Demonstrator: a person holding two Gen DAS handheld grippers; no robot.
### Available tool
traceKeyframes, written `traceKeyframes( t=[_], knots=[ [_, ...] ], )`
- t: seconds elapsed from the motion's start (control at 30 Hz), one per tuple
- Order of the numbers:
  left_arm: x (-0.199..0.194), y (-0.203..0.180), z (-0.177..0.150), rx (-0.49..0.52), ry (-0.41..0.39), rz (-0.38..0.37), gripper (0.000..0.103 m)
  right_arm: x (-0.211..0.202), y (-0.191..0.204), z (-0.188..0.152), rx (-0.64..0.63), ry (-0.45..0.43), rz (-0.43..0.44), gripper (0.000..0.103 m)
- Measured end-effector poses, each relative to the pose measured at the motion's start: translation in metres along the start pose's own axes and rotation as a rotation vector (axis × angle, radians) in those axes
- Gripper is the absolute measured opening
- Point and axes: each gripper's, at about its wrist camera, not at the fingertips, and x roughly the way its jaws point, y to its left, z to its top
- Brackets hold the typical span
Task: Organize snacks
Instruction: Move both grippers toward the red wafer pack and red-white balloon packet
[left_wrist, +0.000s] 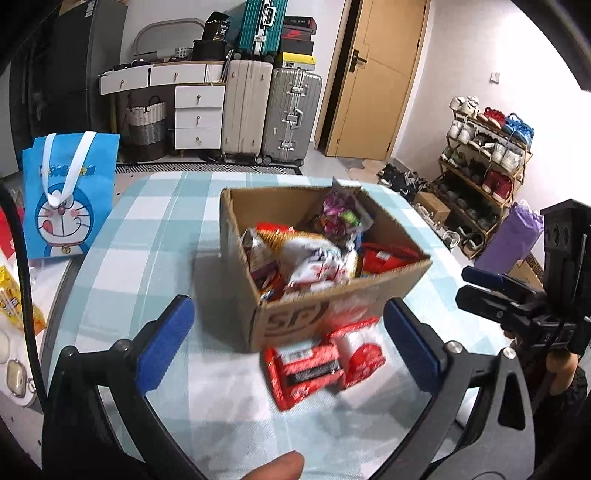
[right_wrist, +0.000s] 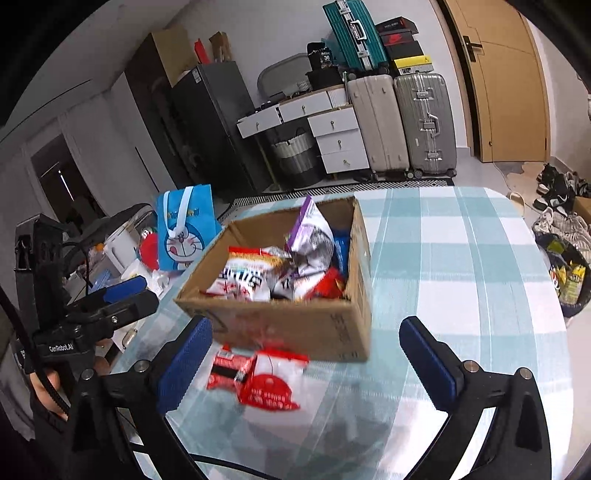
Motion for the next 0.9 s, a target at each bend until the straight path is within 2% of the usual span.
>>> traceKeyframes(
  t=[0.17, 0.63, 0.9],
  knots=[
    [-0.007, 0.007, -0.017, -0.008, 0.012, 0.011, 0.102, -0.001, 0.000, -0.017, -0.015, 0.030, 0.002, 0.103],
    [0.015, 0.012, -0.055, -0.039, 0.099, 0.012, 0.102, 0.011, 0.002, -0.052, -0.027, 0.144, -0.005, 0.103],
    [0.035, 0.014, -0.070, -0.046, 0.153, 0.012, 0.102, 0.035, 0.007, -0.064, -0.048, 0.214, -0.005, 0.103]
  ],
)
